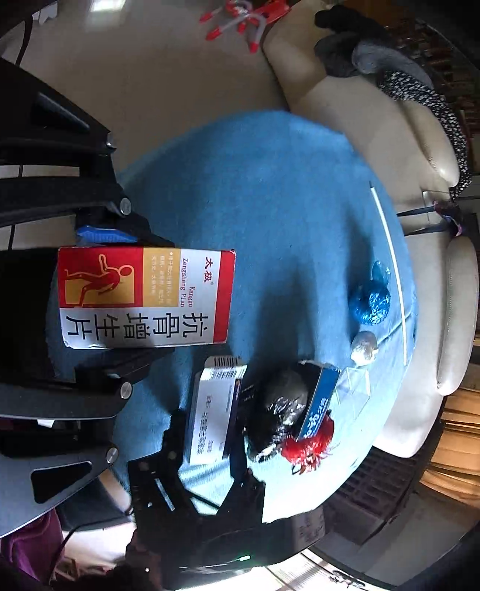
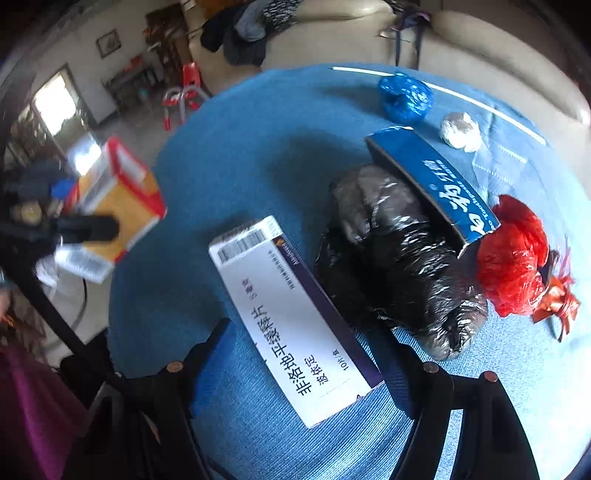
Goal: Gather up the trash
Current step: 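Grasp the orange-and-white medicine box with the left tool while the right tool grasps the white medicine box, then carry both medicine boxes over the red basket and open both tools to drop them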
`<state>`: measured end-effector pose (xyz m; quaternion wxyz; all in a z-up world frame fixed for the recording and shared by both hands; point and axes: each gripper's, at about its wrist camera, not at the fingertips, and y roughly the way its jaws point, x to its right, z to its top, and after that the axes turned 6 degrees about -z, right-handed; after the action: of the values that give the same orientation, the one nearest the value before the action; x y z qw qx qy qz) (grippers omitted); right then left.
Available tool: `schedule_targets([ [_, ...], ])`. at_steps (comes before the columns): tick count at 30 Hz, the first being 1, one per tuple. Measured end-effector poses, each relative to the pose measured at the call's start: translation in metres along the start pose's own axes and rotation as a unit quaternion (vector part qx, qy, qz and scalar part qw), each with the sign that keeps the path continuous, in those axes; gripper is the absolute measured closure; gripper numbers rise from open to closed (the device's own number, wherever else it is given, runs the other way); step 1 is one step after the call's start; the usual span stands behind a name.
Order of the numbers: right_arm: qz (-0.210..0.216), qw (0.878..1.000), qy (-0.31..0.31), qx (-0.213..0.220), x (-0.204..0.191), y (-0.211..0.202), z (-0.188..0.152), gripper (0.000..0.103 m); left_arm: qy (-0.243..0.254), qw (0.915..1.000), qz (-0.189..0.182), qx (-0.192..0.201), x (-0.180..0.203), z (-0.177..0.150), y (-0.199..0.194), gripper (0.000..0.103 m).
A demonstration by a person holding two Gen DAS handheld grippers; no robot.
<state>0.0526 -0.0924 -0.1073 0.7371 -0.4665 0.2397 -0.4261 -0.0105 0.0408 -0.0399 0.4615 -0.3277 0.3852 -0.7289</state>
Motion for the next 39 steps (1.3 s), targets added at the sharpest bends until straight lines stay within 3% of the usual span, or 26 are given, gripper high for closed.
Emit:
schedule_targets([
  [1,-0.015,1.000,-0.012,0.001,-0.005,0.000,-0.001,0.027,0.003,1.0000,0.008,0.003,0.001,0.001,0.000,0.055],
  [4,-0.013,1.000,-0.017,0.013,-0.009,-0.005,-0.006,0.048,0.016,0.9994,0.029,0.011,0.004,0.002,-0.002,0.055],
  [5,-0.018,1.000,-0.015,0.013,-0.008,-0.010,-0.014,0.050,0.020,0.9991,0.036,0.012,0.006,0.002,-0.001,0.055],
  [9,-0.021,1.000,-0.004,0.023,-0.009,-0.016,-0.021,0.050,0.024,0.9982,0.055,0.008,0.010,0.003,0.001,0.055],
  [13,0.008,0.999,0.037,0.034,0.000,-0.029,-0.038,0.052,0.037,0.9966,0.072,0.014,0.016,0.004,-0.002,0.055],
  [23,0.040,0.991,0.113,0.060,0.016,-0.056,-0.072,0.052,0.061,0.9952,0.075,0.018,0.037,0.012,-0.003,0.055],
  [32,0.033,0.972,0.210,0.097,0.048,-0.094,-0.117,0.052,0.113,0.9910,0.067,0.029,0.080,0.029,-0.003,0.055],
  [39,-0.010,0.944,0.301,0.139,0.081,-0.144,-0.173,0.052,0.176,0.9832,0.032,0.034,0.145,0.051,0.003,0.055],
])
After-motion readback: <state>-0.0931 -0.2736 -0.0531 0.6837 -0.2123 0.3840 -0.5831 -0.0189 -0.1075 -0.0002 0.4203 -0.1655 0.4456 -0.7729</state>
